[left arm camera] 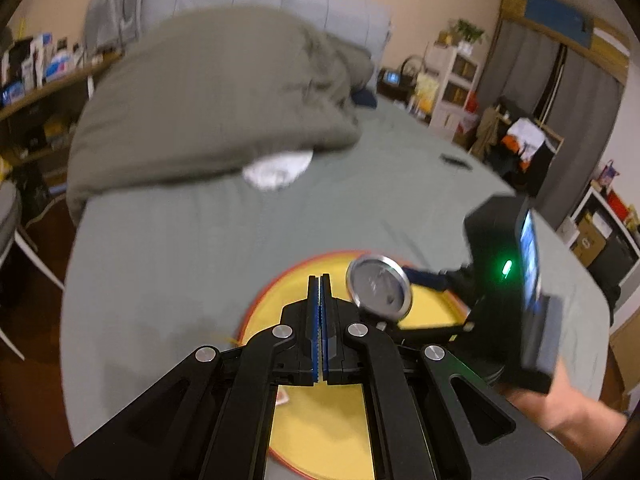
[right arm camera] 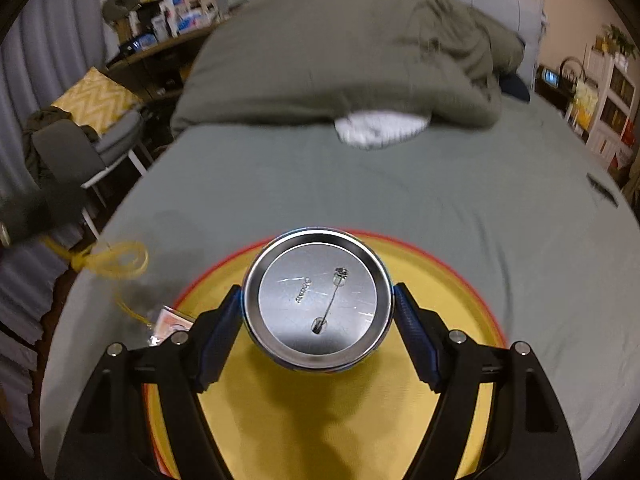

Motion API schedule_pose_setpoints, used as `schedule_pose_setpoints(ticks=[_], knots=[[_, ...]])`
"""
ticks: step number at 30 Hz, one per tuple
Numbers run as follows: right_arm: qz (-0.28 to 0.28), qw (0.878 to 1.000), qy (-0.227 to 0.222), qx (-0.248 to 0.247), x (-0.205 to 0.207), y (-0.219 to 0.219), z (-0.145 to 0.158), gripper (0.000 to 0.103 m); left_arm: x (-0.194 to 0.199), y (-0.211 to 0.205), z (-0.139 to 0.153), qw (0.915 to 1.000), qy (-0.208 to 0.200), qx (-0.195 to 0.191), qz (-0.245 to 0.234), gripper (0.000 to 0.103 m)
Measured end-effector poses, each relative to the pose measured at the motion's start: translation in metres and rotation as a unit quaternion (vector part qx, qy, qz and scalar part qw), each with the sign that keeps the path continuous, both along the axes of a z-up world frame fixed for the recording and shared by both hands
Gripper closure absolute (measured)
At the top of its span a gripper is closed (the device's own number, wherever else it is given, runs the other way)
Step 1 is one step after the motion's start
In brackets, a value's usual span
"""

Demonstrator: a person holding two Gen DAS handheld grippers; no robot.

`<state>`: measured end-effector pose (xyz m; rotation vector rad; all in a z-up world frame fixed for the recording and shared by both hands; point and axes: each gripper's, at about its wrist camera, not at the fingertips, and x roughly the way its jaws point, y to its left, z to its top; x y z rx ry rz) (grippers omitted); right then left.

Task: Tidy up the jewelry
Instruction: 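Release the silver badge into the tray with the right tool while the left tool releases the charm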

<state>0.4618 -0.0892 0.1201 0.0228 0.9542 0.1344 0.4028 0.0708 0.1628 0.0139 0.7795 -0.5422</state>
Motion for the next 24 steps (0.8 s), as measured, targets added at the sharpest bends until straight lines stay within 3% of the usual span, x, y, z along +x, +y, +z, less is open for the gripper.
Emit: schedule_pose_setpoints(ticks=[7, 16, 18, 19, 21, 22, 23, 24], knots=[[0.007, 0.998, 0.051, -0.024, 0.009, 0.018, -0.053, 0.033, 0.010, -0.011, -0.072, 0.9985, 0.048, 0.018, -0.016, 0.103], [0.000, 0.997, 0.078, -0.028, 0.004, 0.014, -0.081, 0.033, 0.004, -0.022, -0.107, 0.9951, 0.069, 0.062, -0.033, 0.103], [-0.001, 0.996, 0.081, -0.030, 0.005, 0.014, -0.080, 0.021, 0.002, -0.023, -0.109, 0.9944, 0.073, 0.067, -0.037, 0.100], [-0.002, 0.996, 0.080, -0.039, 0.003, 0.014, -0.079, 0.021, 0.002, -0.023, -0.109, 0.9941, 0.073, 0.072, -0.033, 0.092], [-0.004, 0.996, 0.077, -0.043, -0.001, 0.011, -0.075, 0.020, 0.002, -0.018, -0.107, 0.9936, 0.069, 0.090, -0.001, 0.060], [-0.004, 0.996, 0.078, -0.032, -0.005, 0.006, -0.072, 0.019, 0.002, -0.017, -0.105, 0.9934, 0.065, 0.094, 0.012, 0.034], [-0.006, 0.997, 0.076, -0.021, -0.010, 0.000, -0.068, 0.013, 0.000, -0.009, -0.102, 0.9940, 0.061, 0.086, 0.029, 0.019], [-0.007, 0.997, 0.072, -0.016, -0.013, -0.003, -0.064, 0.013, -0.003, -0.002, -0.100, 0.9955, 0.062, 0.065, 0.031, 0.014]])
